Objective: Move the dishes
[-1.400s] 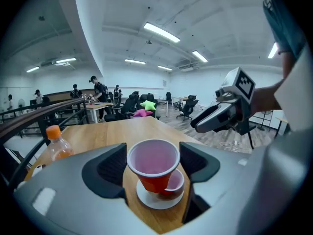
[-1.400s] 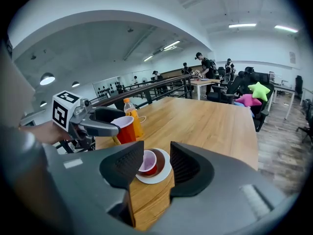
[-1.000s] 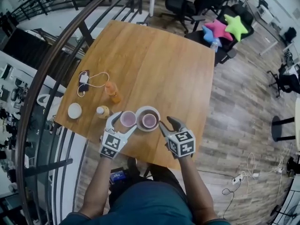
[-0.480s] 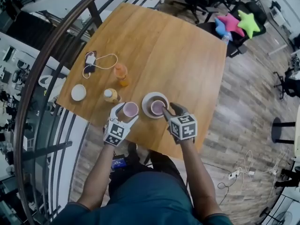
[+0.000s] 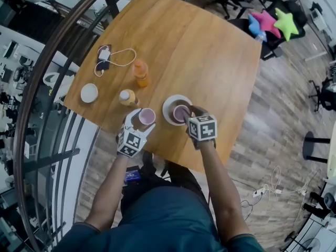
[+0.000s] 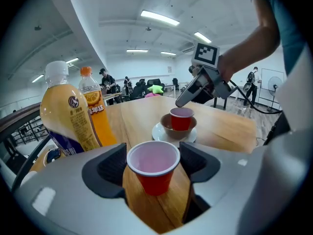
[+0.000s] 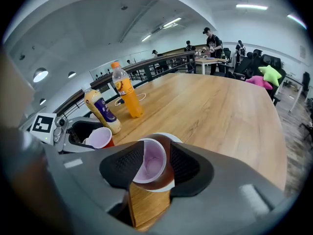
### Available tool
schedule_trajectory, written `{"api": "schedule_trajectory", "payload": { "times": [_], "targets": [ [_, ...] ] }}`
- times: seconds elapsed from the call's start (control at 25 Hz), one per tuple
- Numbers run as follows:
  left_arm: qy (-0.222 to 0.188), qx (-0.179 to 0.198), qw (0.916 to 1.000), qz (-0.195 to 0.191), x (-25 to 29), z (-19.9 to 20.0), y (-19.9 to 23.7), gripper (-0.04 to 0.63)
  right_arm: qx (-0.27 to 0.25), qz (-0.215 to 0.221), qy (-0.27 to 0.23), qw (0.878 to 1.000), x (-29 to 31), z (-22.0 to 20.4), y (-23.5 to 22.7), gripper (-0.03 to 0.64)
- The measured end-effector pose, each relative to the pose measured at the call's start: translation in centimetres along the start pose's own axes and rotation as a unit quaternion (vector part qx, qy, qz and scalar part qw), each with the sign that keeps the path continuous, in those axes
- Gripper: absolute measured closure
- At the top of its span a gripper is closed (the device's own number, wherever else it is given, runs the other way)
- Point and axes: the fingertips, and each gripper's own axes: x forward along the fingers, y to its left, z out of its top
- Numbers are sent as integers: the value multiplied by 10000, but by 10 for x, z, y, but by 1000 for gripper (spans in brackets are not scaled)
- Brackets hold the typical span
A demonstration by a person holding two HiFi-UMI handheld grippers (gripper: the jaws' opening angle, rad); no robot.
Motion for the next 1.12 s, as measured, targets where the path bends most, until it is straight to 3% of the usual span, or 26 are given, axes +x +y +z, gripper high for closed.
{"api": "schedule_trajectory", "payload": {
  "times": [0.6, 0.76, 1.12],
  "targets": [
    [14, 128, 9998, -138, -6, -4, -5, 250, 155, -188, 487, 9985, 18, -13, -7, 469],
    [20, 100, 9998, -173, -9, -4, -7, 230, 134, -276, 481, 9984, 15, -14, -10, 574],
    [-167, 238, 9996, -47, -22, 16, -3, 229, 267, -146, 237, 9993, 0, -2, -9, 578]
  ]
}}
